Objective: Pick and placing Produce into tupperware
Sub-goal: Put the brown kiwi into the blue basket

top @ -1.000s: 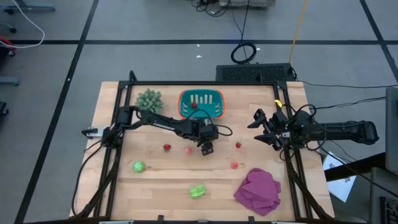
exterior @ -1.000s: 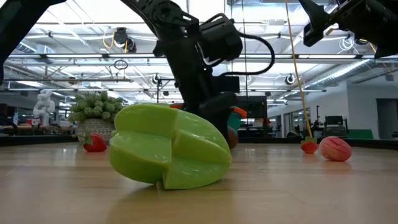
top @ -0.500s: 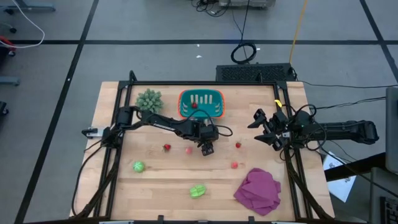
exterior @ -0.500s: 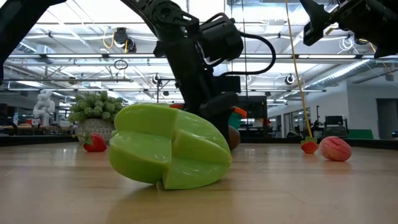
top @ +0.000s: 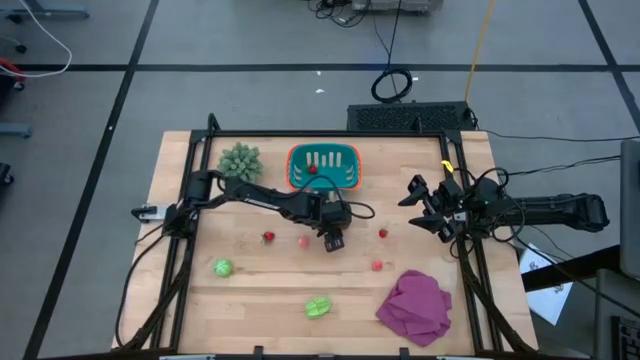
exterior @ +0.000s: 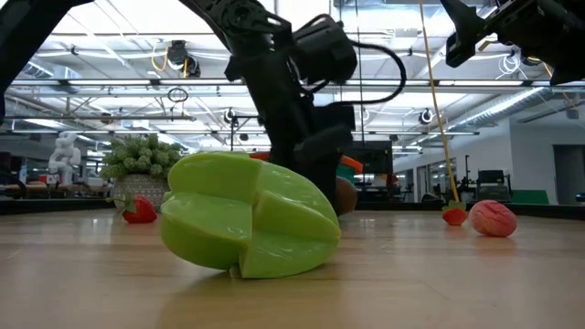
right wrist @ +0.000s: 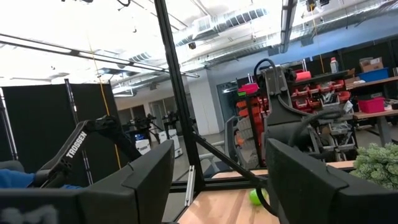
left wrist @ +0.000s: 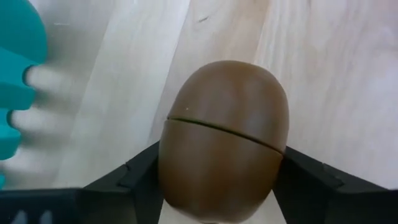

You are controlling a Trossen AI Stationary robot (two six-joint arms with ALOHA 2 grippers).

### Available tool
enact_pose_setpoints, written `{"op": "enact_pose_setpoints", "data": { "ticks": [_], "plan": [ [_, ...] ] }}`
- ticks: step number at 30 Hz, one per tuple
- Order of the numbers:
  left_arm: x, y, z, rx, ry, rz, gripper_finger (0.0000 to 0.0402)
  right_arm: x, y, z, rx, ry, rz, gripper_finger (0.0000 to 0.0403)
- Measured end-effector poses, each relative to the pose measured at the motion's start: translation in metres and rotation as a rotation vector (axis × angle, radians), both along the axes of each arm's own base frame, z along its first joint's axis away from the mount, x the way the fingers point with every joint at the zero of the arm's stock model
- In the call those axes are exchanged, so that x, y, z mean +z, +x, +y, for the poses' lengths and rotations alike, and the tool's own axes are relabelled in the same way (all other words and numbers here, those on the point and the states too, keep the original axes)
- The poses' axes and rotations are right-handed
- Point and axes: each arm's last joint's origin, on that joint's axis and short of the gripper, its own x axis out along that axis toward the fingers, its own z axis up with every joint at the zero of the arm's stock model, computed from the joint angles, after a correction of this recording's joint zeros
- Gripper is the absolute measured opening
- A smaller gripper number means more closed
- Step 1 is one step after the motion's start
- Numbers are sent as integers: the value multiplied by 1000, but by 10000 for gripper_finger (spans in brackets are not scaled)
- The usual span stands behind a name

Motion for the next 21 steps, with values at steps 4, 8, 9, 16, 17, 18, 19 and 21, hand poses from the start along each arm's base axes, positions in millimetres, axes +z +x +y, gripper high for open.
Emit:
{"op": "enact_pose_setpoints", "data": {
  "ticks": [4, 8, 9, 16, 17, 18, 19, 21],
  "plan": [
    [11, -1, -3, -7, 2, -32, 249, 0, 0, 0, -1, 0, 0, 242],
    [26, -3, -6, -18, 7, -67, 231, 0, 0, 0, -1, 0, 0, 242],
    [32, -4, -6, -20, 10, -79, 228, 0, 0, 0, 0, 0, -1, 242],
    [82, -17, -3, -6, 98, -190, 244, 1, 0, 0, -1, -1, -8, 242],
    [91, -21, -2, -4, 130, -204, 245, 1, 0, 0, -1, -1, -8, 242],
    [99, -24, 0, 3, 166, -209, 245, 1, 0, 0, -1, -1, -10, 242],
    [105, -27, 3, 13, 203, -215, 244, 1, 0, 0, -1, -1, -11, 242],
    [120, -34, 14, 45, 263, -235, 240, 1, -1, 0, -1, -2, -15, 242]
  ]
}}
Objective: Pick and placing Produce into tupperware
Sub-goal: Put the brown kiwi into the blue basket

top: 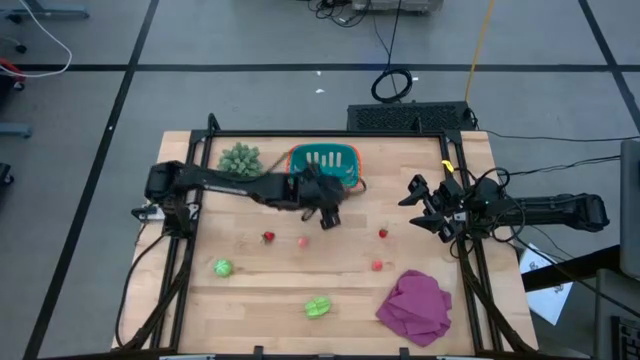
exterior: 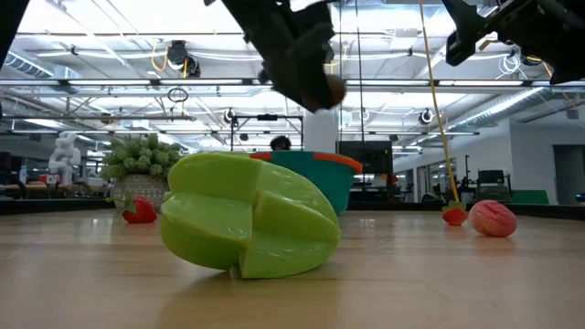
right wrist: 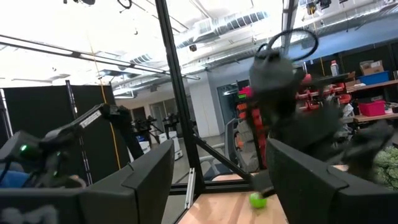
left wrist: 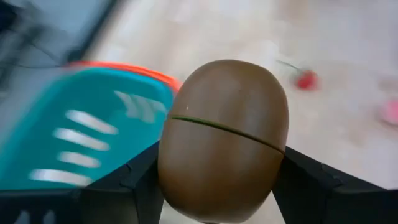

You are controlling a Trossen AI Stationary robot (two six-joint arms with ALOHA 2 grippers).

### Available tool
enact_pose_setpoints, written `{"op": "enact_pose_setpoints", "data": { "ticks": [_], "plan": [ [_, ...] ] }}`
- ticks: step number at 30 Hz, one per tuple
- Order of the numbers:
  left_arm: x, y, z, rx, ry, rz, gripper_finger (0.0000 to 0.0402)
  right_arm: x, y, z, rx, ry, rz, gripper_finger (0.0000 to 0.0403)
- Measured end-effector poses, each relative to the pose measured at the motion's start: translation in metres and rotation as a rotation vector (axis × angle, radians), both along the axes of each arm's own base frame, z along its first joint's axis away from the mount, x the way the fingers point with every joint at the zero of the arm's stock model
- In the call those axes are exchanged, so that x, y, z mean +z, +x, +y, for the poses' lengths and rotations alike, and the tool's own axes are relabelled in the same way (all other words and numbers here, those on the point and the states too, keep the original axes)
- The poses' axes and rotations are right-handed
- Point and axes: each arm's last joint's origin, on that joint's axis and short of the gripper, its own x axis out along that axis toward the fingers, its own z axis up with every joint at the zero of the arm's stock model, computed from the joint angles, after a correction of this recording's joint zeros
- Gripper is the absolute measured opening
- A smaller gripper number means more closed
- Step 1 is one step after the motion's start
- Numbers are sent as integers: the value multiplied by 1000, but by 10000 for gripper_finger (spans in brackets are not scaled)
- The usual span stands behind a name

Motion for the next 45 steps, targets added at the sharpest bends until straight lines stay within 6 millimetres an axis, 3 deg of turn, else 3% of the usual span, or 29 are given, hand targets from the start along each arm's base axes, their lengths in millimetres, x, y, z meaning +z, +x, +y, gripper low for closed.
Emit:
{"op": "enact_pose_setpoints", "data": {
  "ticks": [4, 10, 15, 32, 45],
  "plan": [
    [16, -9, 32, 66, 52, -23, 236, 0, 0, 0, 1, 2, -2, 242],
    [15, -20, 88, 168, -21, -30, 250, 0, 0, 0, 1, 4, 3, 242],
    [14, -27, 113, 183, -121, -54, 252, 0, 0, 0, 0, 0, 3, 242],
    [-46, -22, 150, 208, -193, 134, 253, -3, 2, 0, -5, -9, 25, 242],
    [-55, -28, 151, 186, -308, 195, 253, -4, 2, 0, -8, -14, 31, 242]
  ]
}}
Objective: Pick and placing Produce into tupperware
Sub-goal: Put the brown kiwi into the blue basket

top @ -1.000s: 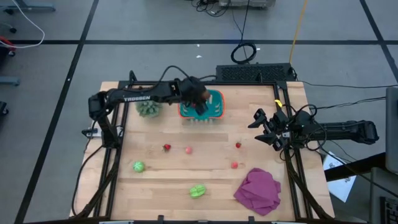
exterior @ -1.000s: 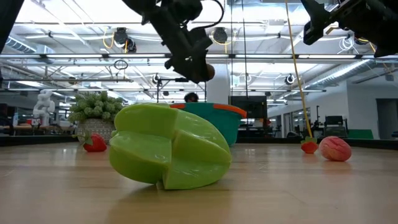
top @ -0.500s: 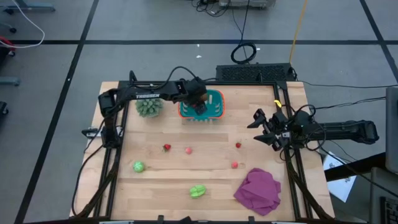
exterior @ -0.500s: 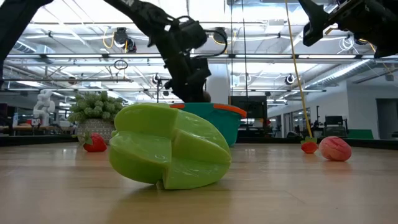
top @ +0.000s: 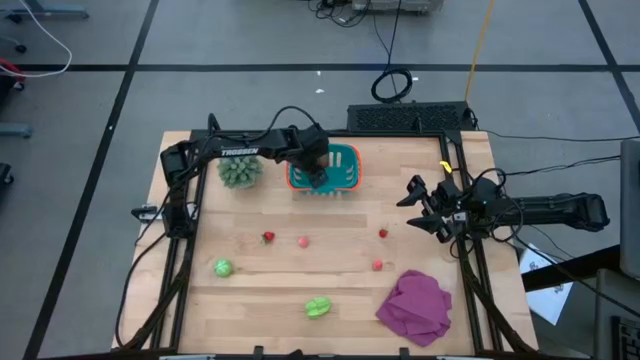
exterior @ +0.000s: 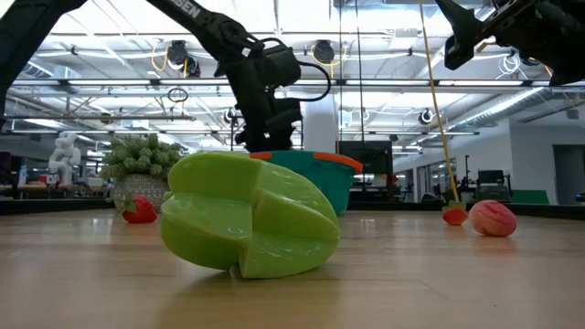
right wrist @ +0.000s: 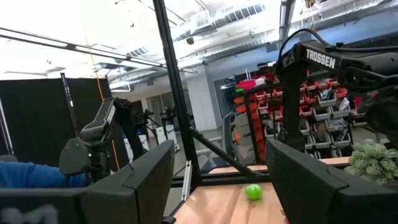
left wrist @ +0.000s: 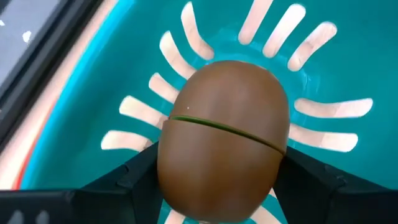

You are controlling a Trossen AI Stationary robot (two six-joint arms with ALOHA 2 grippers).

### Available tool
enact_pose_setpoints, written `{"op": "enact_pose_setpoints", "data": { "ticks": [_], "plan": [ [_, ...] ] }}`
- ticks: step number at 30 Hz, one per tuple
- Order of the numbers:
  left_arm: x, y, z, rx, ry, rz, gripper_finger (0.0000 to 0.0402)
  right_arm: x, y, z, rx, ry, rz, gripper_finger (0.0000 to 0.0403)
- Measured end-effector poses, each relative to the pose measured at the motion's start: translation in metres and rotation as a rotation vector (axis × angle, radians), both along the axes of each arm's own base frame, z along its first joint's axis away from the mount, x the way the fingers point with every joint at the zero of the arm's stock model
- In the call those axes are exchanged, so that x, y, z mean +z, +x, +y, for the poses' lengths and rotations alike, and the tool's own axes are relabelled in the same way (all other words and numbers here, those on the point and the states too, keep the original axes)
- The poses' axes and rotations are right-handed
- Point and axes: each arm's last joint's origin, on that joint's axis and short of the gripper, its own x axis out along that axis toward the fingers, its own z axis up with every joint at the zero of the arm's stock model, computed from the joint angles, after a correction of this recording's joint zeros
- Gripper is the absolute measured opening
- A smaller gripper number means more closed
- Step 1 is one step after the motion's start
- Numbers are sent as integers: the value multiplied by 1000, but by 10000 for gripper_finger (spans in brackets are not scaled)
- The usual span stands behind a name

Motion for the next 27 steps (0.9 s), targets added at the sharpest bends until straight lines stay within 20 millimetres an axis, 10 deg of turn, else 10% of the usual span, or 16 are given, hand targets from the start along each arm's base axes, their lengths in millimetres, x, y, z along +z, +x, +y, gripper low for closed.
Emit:
{"op": "enact_pose_setpoints", "data": {
  "ticks": [27],
  "plan": [
    [-17, -3, 12, 35, -77, 33, 253, -1, 0, 0, 1, 4, 11, 242]
  ]
}}
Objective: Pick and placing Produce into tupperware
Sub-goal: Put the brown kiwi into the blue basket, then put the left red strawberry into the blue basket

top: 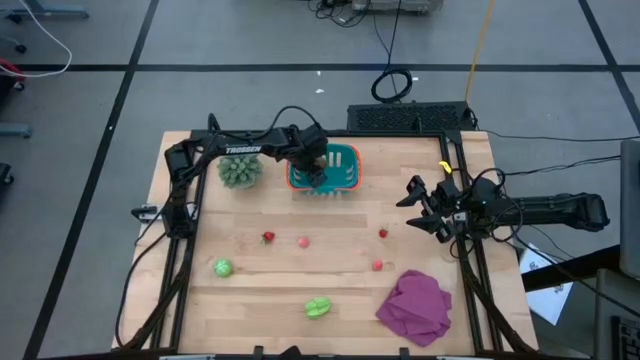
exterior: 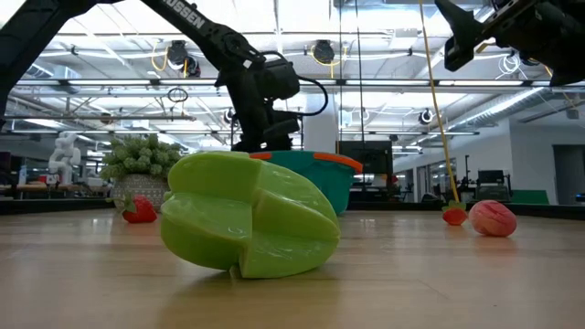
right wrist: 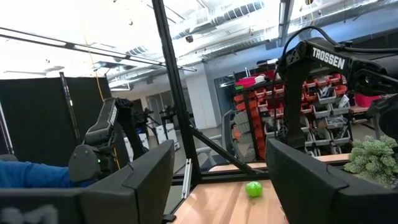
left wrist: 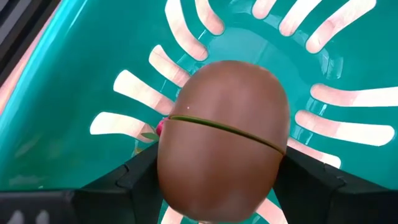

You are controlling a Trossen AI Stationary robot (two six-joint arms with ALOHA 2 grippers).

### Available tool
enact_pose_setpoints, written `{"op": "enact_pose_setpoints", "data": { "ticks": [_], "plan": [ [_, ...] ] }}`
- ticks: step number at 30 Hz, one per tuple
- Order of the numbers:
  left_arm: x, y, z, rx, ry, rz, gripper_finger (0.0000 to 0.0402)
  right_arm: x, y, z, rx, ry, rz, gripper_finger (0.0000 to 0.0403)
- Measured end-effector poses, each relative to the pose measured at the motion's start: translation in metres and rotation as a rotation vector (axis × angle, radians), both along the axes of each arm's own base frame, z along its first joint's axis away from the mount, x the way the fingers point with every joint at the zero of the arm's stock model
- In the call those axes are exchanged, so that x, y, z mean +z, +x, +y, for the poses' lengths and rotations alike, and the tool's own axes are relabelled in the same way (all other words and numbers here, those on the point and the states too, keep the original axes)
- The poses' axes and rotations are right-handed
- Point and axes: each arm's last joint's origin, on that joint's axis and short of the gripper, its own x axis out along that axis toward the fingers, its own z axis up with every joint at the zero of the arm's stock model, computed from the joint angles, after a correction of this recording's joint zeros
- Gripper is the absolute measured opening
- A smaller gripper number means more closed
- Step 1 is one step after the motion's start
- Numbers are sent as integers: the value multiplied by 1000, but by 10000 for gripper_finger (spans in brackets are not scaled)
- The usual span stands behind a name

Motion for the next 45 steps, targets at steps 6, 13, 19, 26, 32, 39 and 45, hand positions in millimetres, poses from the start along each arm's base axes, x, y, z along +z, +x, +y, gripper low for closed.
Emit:
{"op": "enact_pose_setpoints", "data": {
  "ticks": [6, 13, 19, 26, 32, 39, 45],
  "plan": [
    [0, -1, 2, 29, -11, -5, 253, 0, 0, 0, 0, 1, 4, 242],
    [0, -1, 2, 29, -10, -5, 253, -1, 0, 0, 0, 2, 11, 242],
    [0, -1, 2, 29, -10, -5, 259, -1, 0, 0, 0, 2, 11, 242],
    [0, 0, 3, 40, 13, -4, 302, -1, 0, 0, 0, 2, 12, 242],
    [1, 0, 3, 36, 21, -10, 330, -1, 0, 0, 0, 2, 13, 242],
    [4, 3, 4, 32, 40, -46, 324, -1, 0, 0, 3, 10, 14, 242],
    [33, -4, 1, 12, 85, -110, 315, -1, 0, 0, 8, 25, 18, 242]
  ]
}}
